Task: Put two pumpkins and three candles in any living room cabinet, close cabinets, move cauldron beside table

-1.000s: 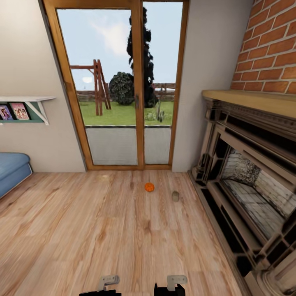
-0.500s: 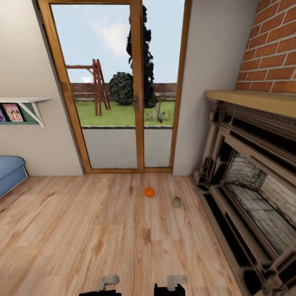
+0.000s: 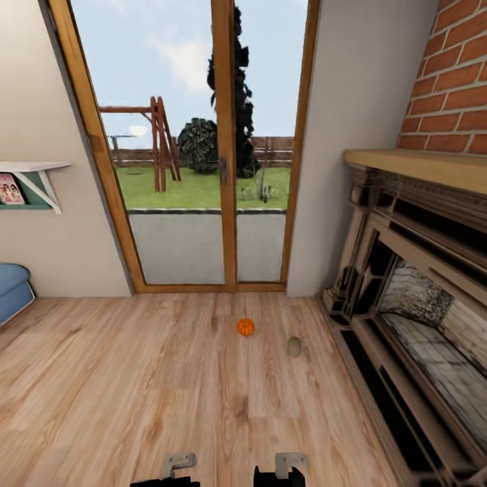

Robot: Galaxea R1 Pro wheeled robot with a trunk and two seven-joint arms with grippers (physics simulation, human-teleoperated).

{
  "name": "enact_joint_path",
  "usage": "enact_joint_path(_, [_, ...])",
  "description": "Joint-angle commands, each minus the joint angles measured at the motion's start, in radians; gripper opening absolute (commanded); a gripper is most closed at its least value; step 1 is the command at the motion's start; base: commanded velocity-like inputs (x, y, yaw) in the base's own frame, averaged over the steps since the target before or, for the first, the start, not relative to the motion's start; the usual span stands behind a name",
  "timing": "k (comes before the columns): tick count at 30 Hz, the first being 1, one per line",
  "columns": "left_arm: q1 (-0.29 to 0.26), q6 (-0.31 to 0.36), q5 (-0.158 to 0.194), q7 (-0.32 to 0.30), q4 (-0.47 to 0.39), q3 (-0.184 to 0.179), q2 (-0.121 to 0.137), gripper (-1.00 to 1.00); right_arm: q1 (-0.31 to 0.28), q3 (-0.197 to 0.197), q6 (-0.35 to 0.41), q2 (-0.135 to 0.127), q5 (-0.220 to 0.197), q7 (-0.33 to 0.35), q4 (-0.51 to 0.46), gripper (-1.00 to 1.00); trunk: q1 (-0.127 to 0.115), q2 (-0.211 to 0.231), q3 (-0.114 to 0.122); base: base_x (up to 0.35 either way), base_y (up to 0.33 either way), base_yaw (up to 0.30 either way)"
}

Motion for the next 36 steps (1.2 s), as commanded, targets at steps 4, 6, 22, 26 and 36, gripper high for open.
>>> enact_joint_path(4, [0.0,0.006,0.011,-0.002,-0.002,-0.008,-0.001,1.0,-0.001,0.008,-0.004,0.0,-0.009,-0.004,-0.001,1.0,0.001,-0.001,-0.001,0.334,0.0,0.0])
enact_joint_path(6, [0.0,0.006,0.01,-0.002,-0.002,-0.008,-0.001,1.0,-0.001,0.008,-0.004,0.0,-0.009,-0.004,-0.001,1.0,0.001,-0.001,-0.001,0.334,0.0,0.0])
enact_joint_path(22, [0.0,0.006,0.011,-0.002,-0.002,-0.008,-0.001,1.0,-0.001,0.01,-0.004,0.0,-0.009,-0.004,0.001,1.0,0.001,-0.001,-0.001,0.334,0.049,0.0])
enact_joint_path(26, [0.0,0.006,0.011,-0.002,-0.002,-0.008,-0.001,1.0,-0.001,0.01,-0.004,0.0,-0.009,-0.004,0.001,1.0,0.001,-0.001,-0.001,0.334,0.148,0.0])
enact_joint_path(36, [0.0,0.006,0.011,-0.002,-0.002,-0.008,-0.001,1.0,-0.001,0.01,-0.004,0.0,-0.009,-0.004,0.001,1.0,0.001,-0.001,-0.001,0.324,0.178,0.0])
